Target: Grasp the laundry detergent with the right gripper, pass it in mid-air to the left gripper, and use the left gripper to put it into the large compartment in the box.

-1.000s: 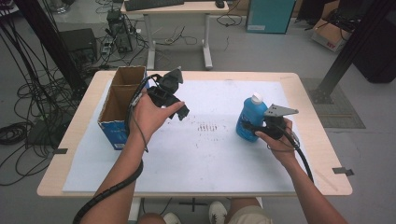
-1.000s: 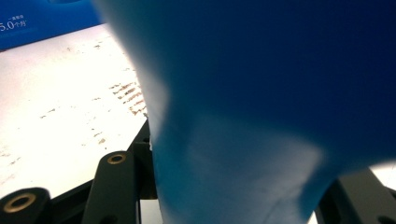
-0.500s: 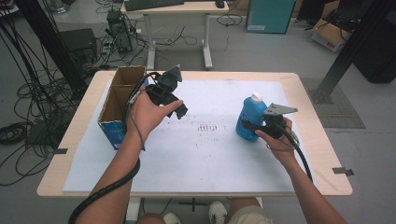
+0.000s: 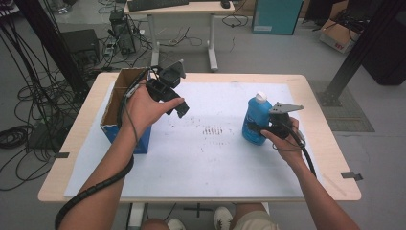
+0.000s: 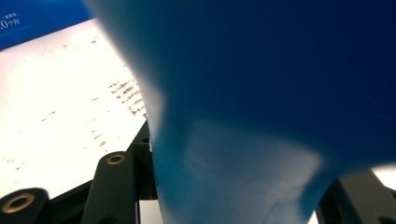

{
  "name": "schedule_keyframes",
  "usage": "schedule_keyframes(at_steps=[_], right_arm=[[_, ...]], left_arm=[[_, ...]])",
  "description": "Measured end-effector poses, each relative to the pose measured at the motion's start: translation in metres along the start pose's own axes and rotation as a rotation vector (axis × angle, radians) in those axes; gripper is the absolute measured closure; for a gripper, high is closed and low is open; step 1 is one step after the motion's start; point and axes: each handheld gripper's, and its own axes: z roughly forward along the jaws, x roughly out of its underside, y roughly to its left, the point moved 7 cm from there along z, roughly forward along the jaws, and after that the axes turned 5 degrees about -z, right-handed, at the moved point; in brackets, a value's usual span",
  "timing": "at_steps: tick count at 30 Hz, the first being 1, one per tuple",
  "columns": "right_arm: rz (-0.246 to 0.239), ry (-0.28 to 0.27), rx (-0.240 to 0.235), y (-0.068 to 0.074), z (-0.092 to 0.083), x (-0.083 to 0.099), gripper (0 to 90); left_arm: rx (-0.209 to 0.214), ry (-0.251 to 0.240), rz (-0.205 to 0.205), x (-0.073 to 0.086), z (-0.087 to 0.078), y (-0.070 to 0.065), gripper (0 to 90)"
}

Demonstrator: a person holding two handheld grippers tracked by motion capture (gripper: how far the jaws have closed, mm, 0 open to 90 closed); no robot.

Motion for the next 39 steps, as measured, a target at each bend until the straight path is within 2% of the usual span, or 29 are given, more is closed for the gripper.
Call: schedule_keyframes(at_steps=[3, 7, 12, 15, 16, 17, 19, 20, 26, 28, 31, 34, 39], right_arm=[[0.008, -0.005, -0.003, -0.002, -0.002, -0.005, 44.6], [0.004, -0.001, -0.007, -0.004, -0.004, -0.014, 44.6], [0.003, 0.011, -0.035, -0.003, -0.004, -0.03, 44.5], [-0.009, 0.01, -0.055, 0.0, -0.004, -0.042, 44.4], [-0.027, 0.006, -0.065, 0.001, -0.003, -0.049, 44.4], [-0.03, 0.003, -0.073, 0.003, -0.003, -0.053, 44.4], [-0.039, 0.002, -0.098, 0.007, -0.002, -0.064, 44.2], [-0.041, 0.007, -0.116, 0.01, -0.001, -0.073, 44.1], [-0.062, 0.001, -0.185, 0.025, 0.003, -0.102, 44.0], [-0.072, 0.002, -0.202, 0.031, 0.005, -0.11, 44.0], [-0.098, -0.001, -0.231, 0.04, 0.01, -0.12, 43.9], [-0.116, 0.0, -0.278, 0.053, 0.017, -0.129, 43.8], [-0.144, -0.007, -0.32, 0.07, 0.028, -0.139, 43.8]], left_arm=[[0.009, -0.003, 0.028, -0.001, -0.006, 0.0, 5.2], [0.01, 0.008, 0.097, -0.002, -0.017, 0.002, 5.2], [0.018, 0.01, 0.175, -0.008, -0.031, 0.002, 5.0], [0.023, 0.009, 0.23, -0.013, -0.04, 0.001, 5.0], [0.021, 0.007, 0.25, -0.015, -0.042, 0.0, 4.9], [0.023, 0.012, 0.279, -0.017, -0.045, 0.0, 5.1], [0.007, 0.01, 0.324, -0.022, -0.05, -0.001, 5.2], [0.01, 0.013, 0.333, -0.023, -0.052, -0.001, 5.2], [0.03, 0.01, 0.434, -0.035, -0.066, -0.003, 5.0], [0.05, 0.002, 0.468, -0.037, -0.071, -0.003, 5.1], [0.072, -0.012, 0.496, -0.04, -0.077, -0.002, 5.3], [0.086, -0.022, 0.519, -0.042, -0.08, -0.001, 5.1], [0.126, 0.0, 0.555, -0.042, -0.084, -0.005, 4.7]])
